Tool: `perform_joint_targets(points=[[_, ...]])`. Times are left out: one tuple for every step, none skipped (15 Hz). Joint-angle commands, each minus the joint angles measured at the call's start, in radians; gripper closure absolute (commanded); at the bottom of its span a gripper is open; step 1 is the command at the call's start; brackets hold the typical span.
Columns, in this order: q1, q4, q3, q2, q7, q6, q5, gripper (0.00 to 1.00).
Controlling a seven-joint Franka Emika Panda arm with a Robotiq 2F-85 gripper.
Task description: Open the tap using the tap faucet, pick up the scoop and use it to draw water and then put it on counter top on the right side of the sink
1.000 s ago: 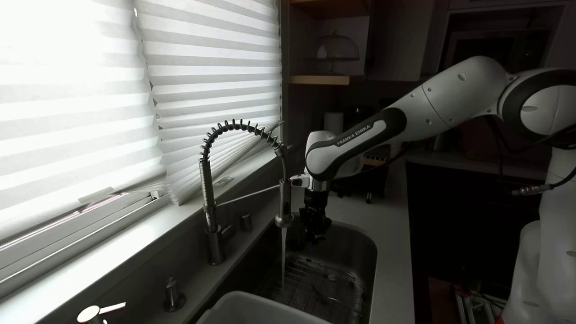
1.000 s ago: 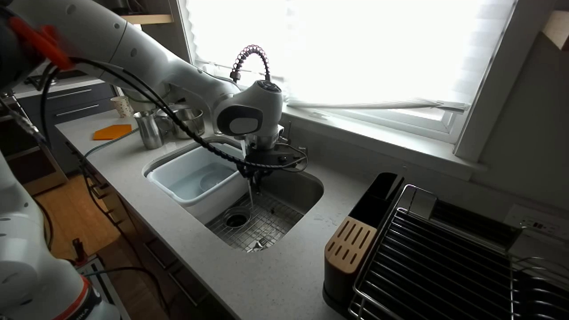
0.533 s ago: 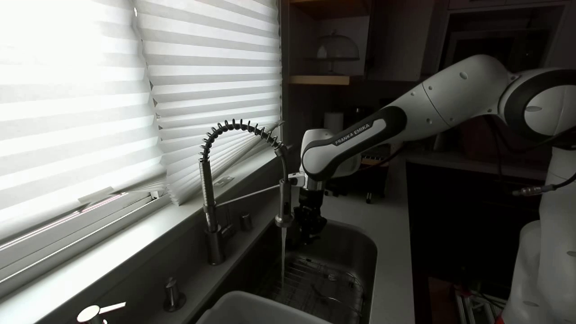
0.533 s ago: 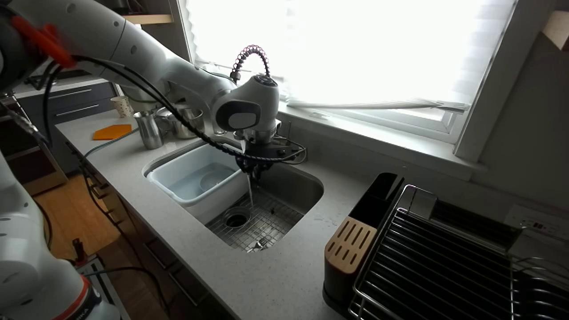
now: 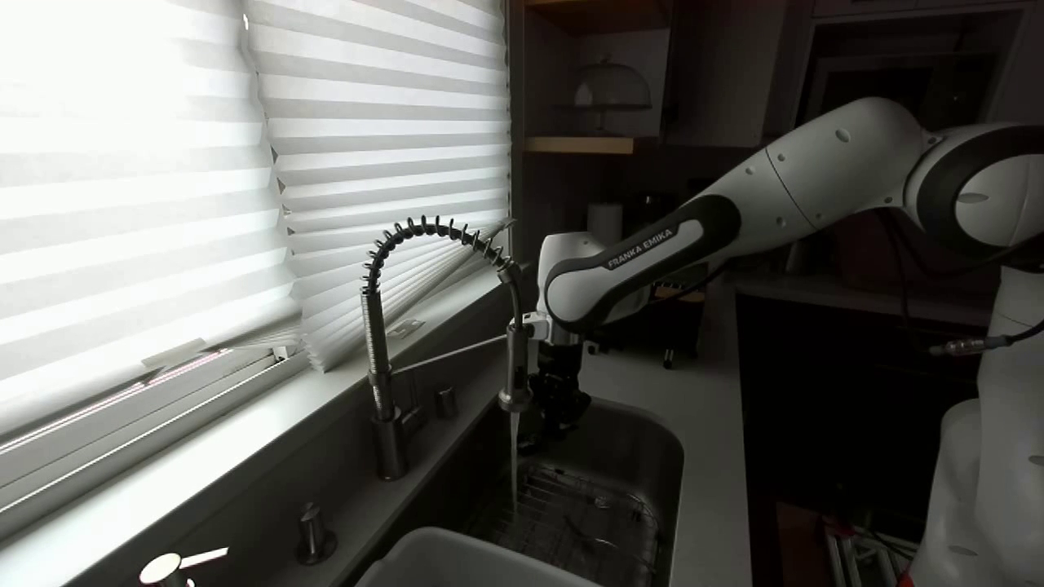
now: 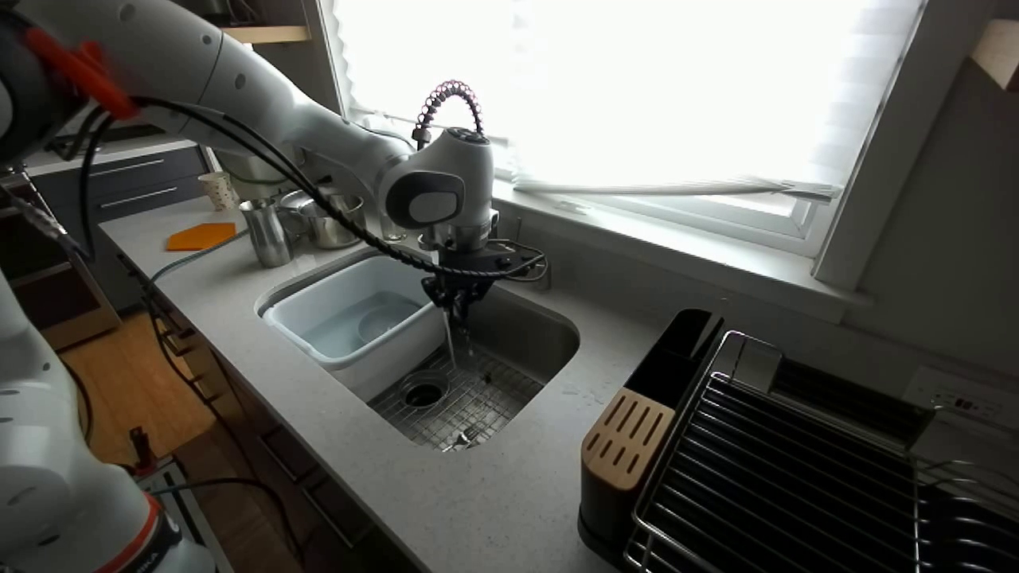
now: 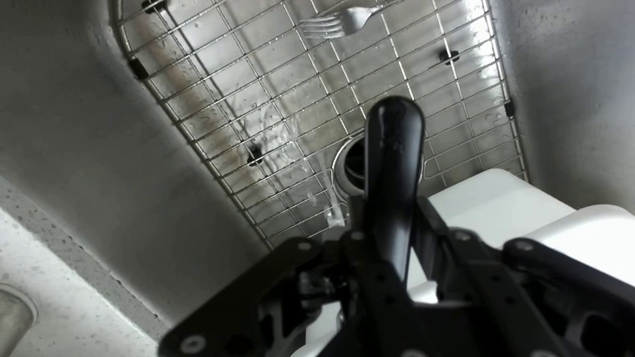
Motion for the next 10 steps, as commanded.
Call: perform_joint_targets(points=[[0.004,-0.001,0.001,0.000,0.031,0.005,-0.051,0.94],[0.003,-0.002,-0.001,-0.001,0.038,0.003,-0.068,0.94],[0.003,-0.004,-0.003,-0.003,0.046,0.003,-0.088,0.94],[0.001,-0.006,-0.005,-0.005,0.051,0.000,-0.100,0.94],[-0.001,-0.009,-0.008,-0.009,0.063,0.000,-0.120,0.94],[-0.003,-0.012,-0.011,-0.013,0.073,-0.001,-0.137,0.94],[-0.006,-0.017,-0.016,-0.019,0.085,-0.001,-0.151,0.94],[-0.010,-0.022,-0.022,-0.026,0.103,0.001,-0.169,0.94],[-0.017,-0.027,-0.029,-0.034,0.117,0.004,-0.176,0.94],[-0.022,-0.031,-0.037,-0.041,0.135,0.010,-0.188,0.94]])
